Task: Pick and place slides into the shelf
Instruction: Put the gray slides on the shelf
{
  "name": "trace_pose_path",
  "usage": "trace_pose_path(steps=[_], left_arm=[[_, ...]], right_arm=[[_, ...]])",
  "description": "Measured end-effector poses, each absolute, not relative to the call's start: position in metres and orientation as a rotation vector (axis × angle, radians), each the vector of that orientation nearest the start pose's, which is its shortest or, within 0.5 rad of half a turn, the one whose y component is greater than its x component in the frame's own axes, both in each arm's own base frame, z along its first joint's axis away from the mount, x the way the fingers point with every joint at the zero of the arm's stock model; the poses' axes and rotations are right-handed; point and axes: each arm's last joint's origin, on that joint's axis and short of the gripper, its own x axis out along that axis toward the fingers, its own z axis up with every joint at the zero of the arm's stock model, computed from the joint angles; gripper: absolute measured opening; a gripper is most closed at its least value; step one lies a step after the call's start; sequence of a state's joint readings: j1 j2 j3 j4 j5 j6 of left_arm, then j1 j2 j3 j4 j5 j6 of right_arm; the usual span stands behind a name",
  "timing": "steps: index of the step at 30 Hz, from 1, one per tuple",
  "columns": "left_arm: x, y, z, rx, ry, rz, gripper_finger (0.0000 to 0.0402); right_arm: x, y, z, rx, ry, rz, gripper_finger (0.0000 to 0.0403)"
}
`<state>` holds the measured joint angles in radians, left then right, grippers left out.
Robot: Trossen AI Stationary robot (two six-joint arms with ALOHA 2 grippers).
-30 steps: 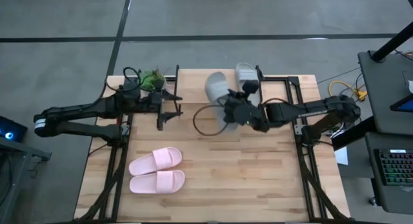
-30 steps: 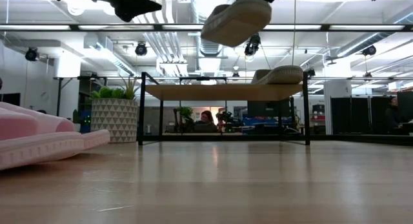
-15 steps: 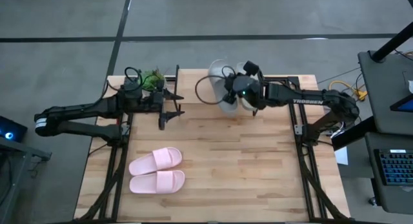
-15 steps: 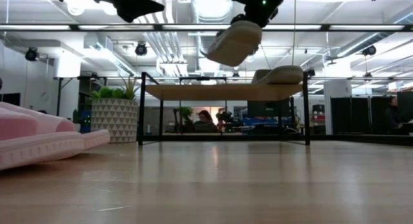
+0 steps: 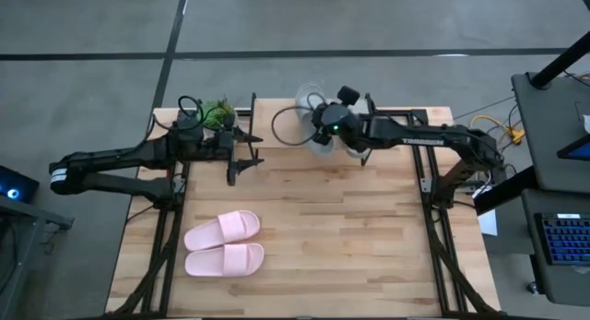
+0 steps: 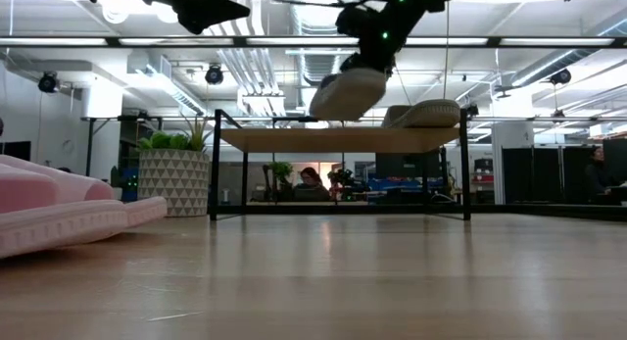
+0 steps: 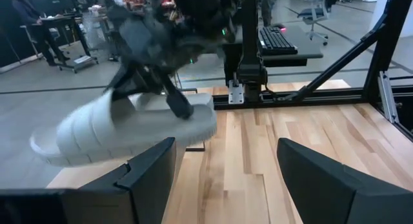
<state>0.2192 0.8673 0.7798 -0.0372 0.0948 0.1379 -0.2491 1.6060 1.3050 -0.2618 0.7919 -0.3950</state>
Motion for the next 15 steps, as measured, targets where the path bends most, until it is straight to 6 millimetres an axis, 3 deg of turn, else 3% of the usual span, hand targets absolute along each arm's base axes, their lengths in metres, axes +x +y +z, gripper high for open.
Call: trace_pose_path(steps=[15], left_arm=[[0.19, 0.04, 0.33, 0.117, 0.139, 0.118, 0.0254]], right_arm=[[0.334, -0.129, 0.288, -0.444, 0.853, -0.994, 0.0008]])
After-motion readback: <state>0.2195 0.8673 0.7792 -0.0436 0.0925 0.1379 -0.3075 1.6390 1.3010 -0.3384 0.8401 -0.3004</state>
